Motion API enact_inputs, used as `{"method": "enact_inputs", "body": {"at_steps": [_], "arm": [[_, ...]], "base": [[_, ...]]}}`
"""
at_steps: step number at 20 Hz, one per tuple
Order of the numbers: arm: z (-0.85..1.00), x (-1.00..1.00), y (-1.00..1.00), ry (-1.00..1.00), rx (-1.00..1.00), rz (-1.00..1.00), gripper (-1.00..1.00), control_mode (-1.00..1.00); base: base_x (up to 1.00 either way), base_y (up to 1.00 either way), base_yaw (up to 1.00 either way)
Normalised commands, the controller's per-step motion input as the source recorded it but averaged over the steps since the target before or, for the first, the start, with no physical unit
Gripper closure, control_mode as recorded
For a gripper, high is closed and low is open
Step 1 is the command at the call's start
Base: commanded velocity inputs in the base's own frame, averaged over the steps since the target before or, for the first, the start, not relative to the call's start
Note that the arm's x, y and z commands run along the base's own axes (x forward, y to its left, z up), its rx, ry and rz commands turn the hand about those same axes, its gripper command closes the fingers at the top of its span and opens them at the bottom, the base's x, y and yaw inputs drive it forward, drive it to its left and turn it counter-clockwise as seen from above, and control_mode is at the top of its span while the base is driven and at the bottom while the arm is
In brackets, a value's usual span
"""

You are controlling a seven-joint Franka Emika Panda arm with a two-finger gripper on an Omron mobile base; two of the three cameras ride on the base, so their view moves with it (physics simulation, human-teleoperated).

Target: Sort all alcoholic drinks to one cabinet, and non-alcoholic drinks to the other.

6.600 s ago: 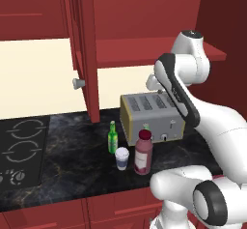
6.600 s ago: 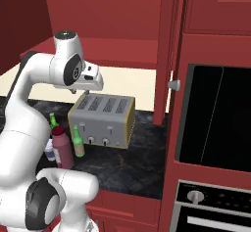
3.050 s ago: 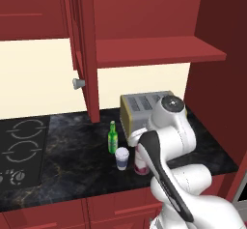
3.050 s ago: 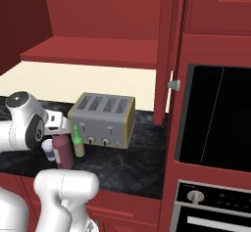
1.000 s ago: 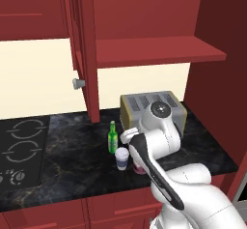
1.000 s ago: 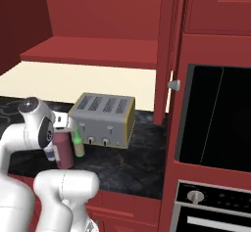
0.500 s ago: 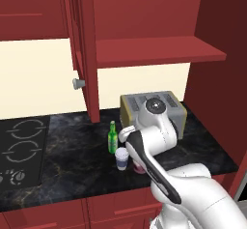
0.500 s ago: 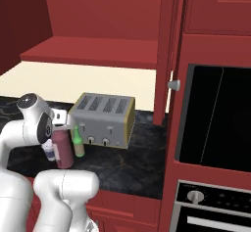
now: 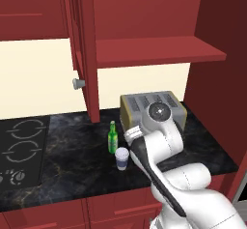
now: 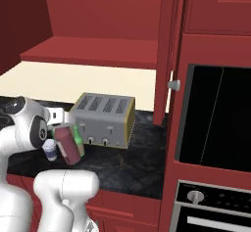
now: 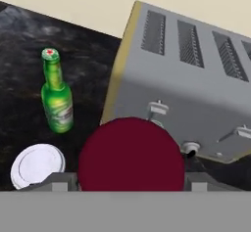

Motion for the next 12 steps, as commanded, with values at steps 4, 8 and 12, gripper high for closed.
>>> {"method": "enact_inputs", "body": {"at_steps": [4, 8, 12], "arm": [[0.56, -0.56, -0.3, -0.14, 0.0, 0.03, 1.0, -1.0], [0.66, -0.62, -0.28, 0.0, 0.08, 0.0, 1.0, -1.0], [0.73, -0.55, -0.31, 0.0, 0.11, 0.0, 1.0, -1.0]], "base": [[0.0, 0.0, 0.0], [0.0, 0.0, 0.0], [0.0, 0.0, 0.0]]}}
